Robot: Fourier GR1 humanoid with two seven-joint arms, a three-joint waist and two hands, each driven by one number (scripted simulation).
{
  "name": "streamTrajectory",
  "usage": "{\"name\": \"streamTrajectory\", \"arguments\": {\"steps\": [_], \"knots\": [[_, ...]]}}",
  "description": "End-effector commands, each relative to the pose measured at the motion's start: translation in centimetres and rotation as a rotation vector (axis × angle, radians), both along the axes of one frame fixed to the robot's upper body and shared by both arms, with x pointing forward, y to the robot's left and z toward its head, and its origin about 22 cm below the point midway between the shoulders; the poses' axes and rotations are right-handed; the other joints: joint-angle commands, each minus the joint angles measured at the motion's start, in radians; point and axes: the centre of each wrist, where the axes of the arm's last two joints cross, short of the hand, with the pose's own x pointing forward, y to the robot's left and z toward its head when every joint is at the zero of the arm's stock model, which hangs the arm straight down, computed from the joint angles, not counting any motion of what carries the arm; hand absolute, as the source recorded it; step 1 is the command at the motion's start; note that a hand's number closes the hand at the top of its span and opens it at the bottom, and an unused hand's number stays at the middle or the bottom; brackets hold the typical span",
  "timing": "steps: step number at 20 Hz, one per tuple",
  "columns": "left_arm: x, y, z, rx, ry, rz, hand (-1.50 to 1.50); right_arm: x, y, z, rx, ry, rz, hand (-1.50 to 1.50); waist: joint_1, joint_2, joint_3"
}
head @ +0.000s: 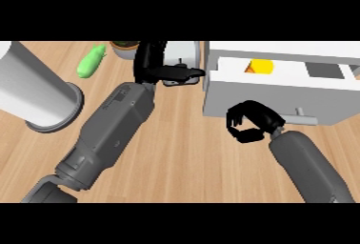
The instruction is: Pick up the cup, place it into the drawer and close the drawer
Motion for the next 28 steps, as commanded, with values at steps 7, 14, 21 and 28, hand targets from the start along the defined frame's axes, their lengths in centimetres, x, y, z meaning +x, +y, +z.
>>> {"name": "streamTrajectory", "arguments": {"steps": [7, 14, 21, 28], "knots": [[-0.9, 4.8, -1.8, -0.019, 0.002, -0.045, -1.5, 6.6, -4.3, 5.0, 0.164, -0.157, -0.183, 1.5, 0.064, 0.028, 0.008], [-1.4, 5.5, -1.8, -0.002, 0.015, -0.074, -1.5, 8.2, -6.4, 8.8, 0.205, -0.212, -0.318, 1.5, 0.108, 0.033, 0.008], [-1.4, 6.6, -1.5, -0.008, 0.004, -0.1, -1.5, 8.4, -8.1, 11.0, 0.26, -0.215, -0.311, 1.5, 0.124, 0.043, 0.007], [-1.8, 7.1, -1.9, -0.011, 0.002, -0.116, -1.5, 8.1, -9.5, 12.5, 0.287, -0.203, -0.29, 1.5, 0.151, 0.041, 0.006]]}}
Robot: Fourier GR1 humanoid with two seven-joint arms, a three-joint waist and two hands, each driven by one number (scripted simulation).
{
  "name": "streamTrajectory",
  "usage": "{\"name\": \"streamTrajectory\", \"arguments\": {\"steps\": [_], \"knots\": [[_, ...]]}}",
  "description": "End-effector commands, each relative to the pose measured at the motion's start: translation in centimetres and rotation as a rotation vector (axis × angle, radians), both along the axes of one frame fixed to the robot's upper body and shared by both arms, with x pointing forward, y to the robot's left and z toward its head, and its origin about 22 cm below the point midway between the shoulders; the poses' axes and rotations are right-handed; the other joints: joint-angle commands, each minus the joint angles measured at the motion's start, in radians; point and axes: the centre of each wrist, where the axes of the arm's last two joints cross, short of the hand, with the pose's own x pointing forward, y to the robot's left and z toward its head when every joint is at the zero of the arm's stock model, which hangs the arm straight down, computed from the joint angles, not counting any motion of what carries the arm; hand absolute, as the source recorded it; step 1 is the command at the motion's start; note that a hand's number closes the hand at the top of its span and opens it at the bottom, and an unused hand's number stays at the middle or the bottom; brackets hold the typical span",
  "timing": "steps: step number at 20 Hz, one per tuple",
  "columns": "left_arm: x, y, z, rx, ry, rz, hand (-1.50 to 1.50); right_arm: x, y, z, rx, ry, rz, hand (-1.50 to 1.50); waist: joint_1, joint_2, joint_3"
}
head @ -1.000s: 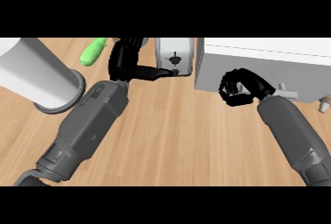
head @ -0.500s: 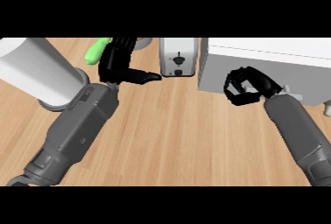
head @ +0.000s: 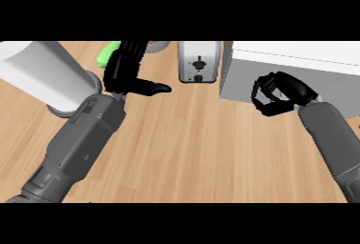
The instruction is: Pick up the cup, place it into the drawer and close the drawer
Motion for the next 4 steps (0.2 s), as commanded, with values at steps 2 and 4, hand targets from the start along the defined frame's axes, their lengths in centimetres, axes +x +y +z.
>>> {"name": "streamTrajectory", "arguments": {"steps": [2, 4], "knots": [[-0.36, 0.15, -0.49, -0.009, 0.009, -0.018, -1.5, 2.91, -3.21, 8.83, -0.057, -0.213, -0.205, 1.5, 0.035, 0.02, -0.011], [-0.38, -0.12, -0.37, -0.011, 0.005, -0.024, -1.5, 2.96, -2.91, 9.09, -0.045, -0.218, -0.201, 1.5, 0.039, 0.018, -0.011]]}}
